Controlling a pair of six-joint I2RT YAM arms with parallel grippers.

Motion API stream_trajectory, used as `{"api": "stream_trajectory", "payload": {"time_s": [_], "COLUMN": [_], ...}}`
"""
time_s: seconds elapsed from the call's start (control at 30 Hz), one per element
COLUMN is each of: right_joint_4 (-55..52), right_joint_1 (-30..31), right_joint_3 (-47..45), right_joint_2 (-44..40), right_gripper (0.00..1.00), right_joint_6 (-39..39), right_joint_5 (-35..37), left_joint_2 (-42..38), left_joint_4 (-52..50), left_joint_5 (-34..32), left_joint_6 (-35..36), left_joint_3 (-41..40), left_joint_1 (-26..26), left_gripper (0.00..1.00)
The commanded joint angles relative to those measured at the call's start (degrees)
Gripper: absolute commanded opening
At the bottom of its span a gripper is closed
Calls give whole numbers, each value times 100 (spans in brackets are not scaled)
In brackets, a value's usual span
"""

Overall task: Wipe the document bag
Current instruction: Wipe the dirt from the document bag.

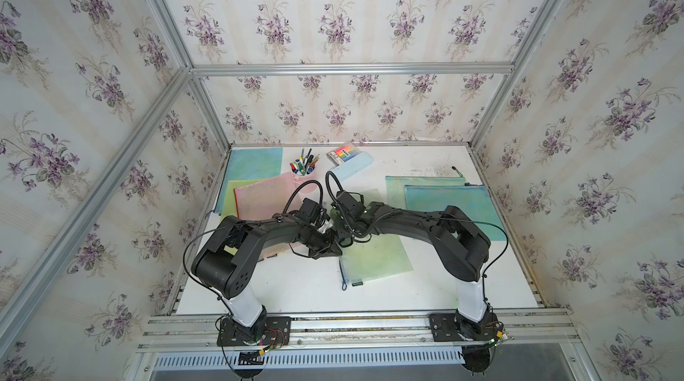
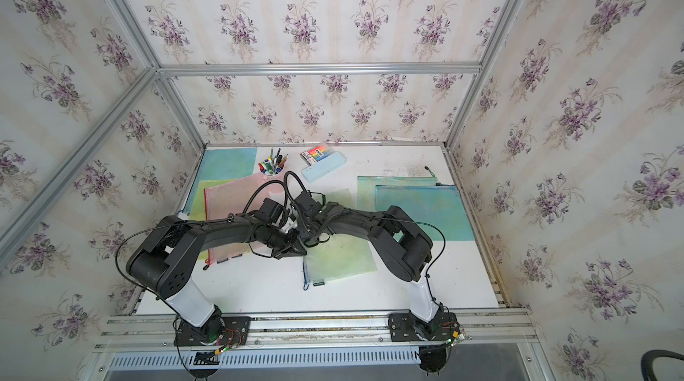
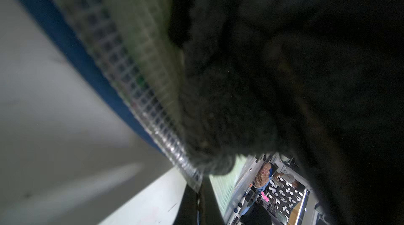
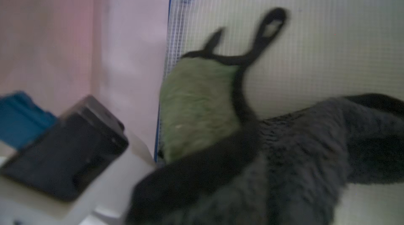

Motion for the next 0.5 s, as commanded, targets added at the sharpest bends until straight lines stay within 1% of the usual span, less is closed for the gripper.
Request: {"api": "stream_trajectory", "payload": {"time_s": [0.0, 0.07, 0.1, 0.2, 0.27, 0.33, 0.4, 0.47], "right_joint_4": [99, 168, 174, 235, 412, 555, 566, 506], "right_joint_1": [-354, -897, -1110, -1314, -1231, -924, -581, -383], "right_joint_3": [-118, -475, -615, -619, -437, -85, 474, 934], "right_joint_2": [-52, -287, -402, -479, -297, -5, 443, 812], "right_gripper": [22, 22, 22, 22, 23, 23, 23, 23], "right_joint_6": [-112, -49, -48, -158, -65, -43, -36, -37], "right_joint_5": [210, 182, 287, 334, -53, -207, -399, -503], "left_joint_2": [14, 35, 40, 41, 55, 114, 174, 207], "left_joint_4": [-68, -121, -148, -232, -207, -222, -208, -219], "left_joint_5": [196, 229, 233, 218, 247, 270, 284, 261], "left_joint_6": [163, 210, 236, 280, 286, 286, 268, 259], "left_joint_3": [47, 85, 110, 154, 154, 182, 188, 203], "left_joint_1": [-14, -14, -10, -14, -10, -14, -14, -14], "left_gripper": [0, 0, 0, 0, 0, 0, 0, 0]}}
